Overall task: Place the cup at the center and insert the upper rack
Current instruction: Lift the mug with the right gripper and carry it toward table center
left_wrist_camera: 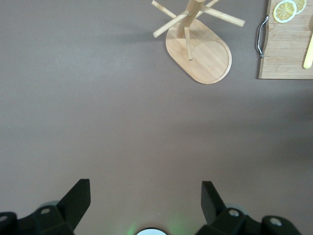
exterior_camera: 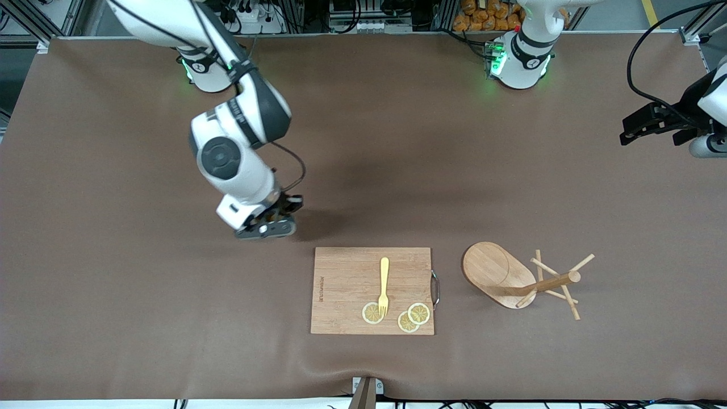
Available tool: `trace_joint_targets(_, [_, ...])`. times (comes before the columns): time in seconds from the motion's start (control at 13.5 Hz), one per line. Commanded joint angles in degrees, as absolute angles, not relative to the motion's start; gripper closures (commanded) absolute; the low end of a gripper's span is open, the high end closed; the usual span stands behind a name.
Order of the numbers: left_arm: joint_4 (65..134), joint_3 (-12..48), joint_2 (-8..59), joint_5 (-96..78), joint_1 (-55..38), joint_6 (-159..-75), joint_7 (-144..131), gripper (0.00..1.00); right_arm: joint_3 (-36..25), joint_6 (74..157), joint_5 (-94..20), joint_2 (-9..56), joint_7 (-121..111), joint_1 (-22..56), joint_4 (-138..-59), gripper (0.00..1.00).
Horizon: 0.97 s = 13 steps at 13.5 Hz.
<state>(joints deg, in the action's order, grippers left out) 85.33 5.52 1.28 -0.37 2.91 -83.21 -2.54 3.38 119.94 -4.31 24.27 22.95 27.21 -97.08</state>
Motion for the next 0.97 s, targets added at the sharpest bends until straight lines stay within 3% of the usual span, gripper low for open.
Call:
trace_joint_targets(0.0, [85.25, 5.54, 1.14, -1.14, 3.16, -82.97, -2.11, 0.00, 2.90, 117.96, -5.45, 23.20, 27.93, 31.01, -96.68, 1.00])
trace_joint_targets(0.45, [85.43, 5.45, 1.40, -1.14, 3.25, -82.97, -2.11, 0.00, 2.90, 117.86, -10.80, 24.08, 34.00, 41.29, -96.33, 1.00])
trace_joint_targets(0.89, [85.52, 5.45, 2.02, -0.97, 3.69, -83.41, -2.11, 0.00, 2.46, 118.91, -10.46, 31.45, 46.39, 50.53, -92.11, 1.00])
